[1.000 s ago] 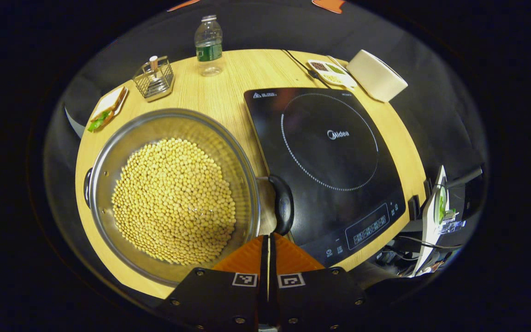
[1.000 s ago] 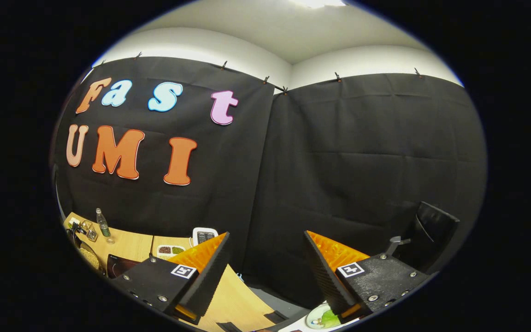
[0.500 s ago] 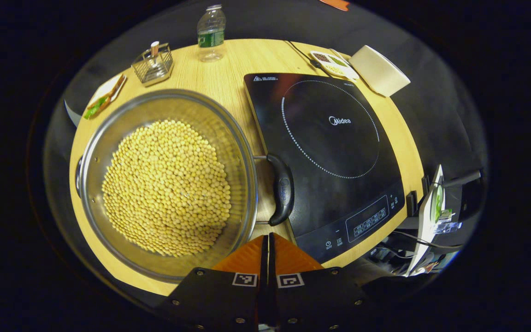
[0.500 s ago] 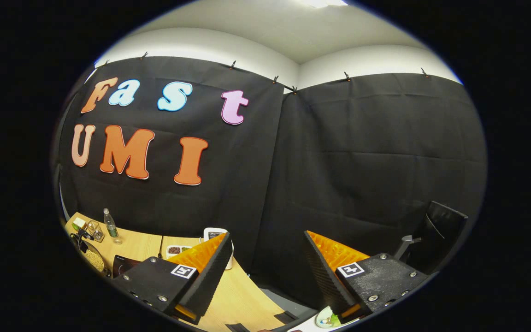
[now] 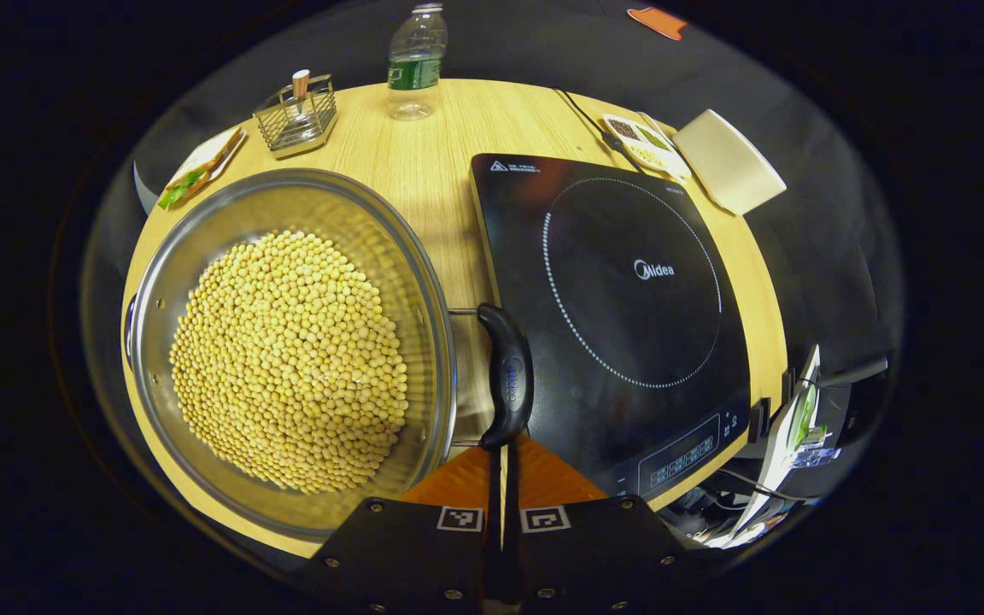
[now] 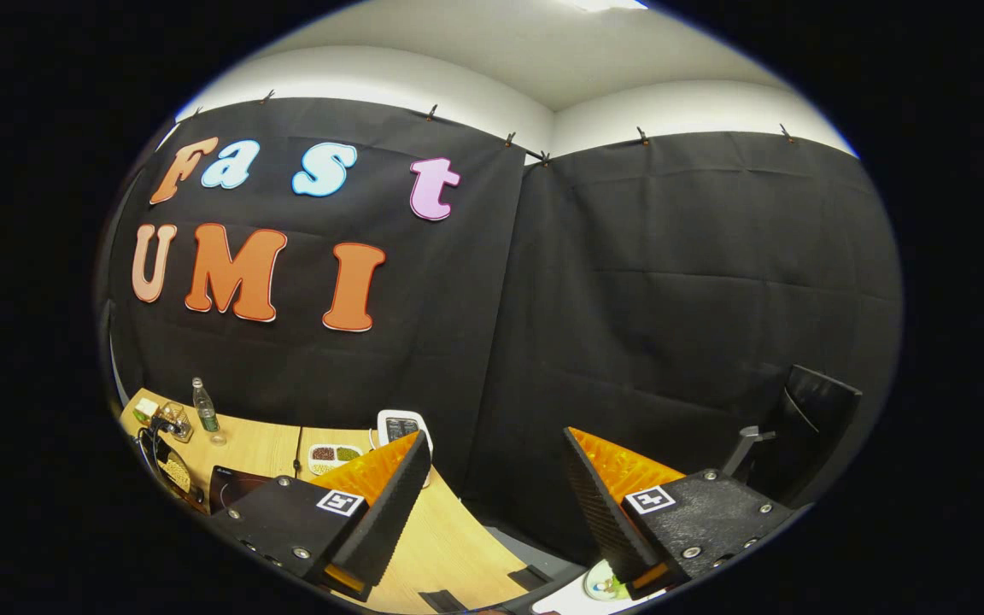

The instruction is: First push the handle of the pot to place it horizontally, then grasp the pot with both hands and set it on the induction cooktop.

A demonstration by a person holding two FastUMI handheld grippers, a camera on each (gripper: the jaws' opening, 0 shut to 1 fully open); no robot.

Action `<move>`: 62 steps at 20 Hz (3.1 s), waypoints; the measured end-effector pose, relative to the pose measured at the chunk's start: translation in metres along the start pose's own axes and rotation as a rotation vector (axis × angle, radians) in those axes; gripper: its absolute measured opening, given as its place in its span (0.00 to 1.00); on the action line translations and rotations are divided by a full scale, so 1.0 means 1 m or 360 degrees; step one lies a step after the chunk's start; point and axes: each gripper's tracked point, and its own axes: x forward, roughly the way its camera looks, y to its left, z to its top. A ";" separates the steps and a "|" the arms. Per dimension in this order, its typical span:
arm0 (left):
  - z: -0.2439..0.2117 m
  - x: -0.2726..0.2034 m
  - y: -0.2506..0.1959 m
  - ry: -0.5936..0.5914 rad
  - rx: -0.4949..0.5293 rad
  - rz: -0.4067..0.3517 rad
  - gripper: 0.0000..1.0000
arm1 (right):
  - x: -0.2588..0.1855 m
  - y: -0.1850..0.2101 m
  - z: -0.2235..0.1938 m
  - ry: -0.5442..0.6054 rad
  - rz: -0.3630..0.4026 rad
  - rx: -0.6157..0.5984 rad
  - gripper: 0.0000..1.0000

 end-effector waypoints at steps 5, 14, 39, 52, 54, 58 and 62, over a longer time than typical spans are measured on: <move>0.010 0.000 0.000 -0.0036 0.0023 0.0021 0.02 | -0.002 0.032 -0.014 0.0065 0.0082 0.0003 0.96; 0.025 -0.067 0.038 -0.0325 -0.0036 -0.0008 0.02 | -0.010 0.185 -0.052 0.0254 0.0583 -0.0009 0.95; 0.044 -0.131 0.282 -0.0673 -0.0028 0.0313 0.87 | -0.108 0.538 -0.268 0.1198 0.1256 -0.0378 0.96; 0.067 -0.088 0.298 -0.0651 0.0014 0.0350 0.88 | -0.093 0.581 -0.329 0.1390 0.1196 -0.0332 0.94; 0.068 -0.078 0.299 -0.0627 -0.0010 0.0357 0.88 | -0.088 0.579 -0.330 0.1392 0.1176 -0.0328 0.94; 0.067 -0.064 0.289 -0.0594 -0.0015 0.0319 0.88 | -0.079 0.578 -0.340 0.1417 0.1122 -0.0367 0.78; 0.058 -0.053 0.290 -0.0537 -0.0010 0.0369 0.90 | -0.074 0.579 -0.344 0.1497 0.1073 -0.0299 0.74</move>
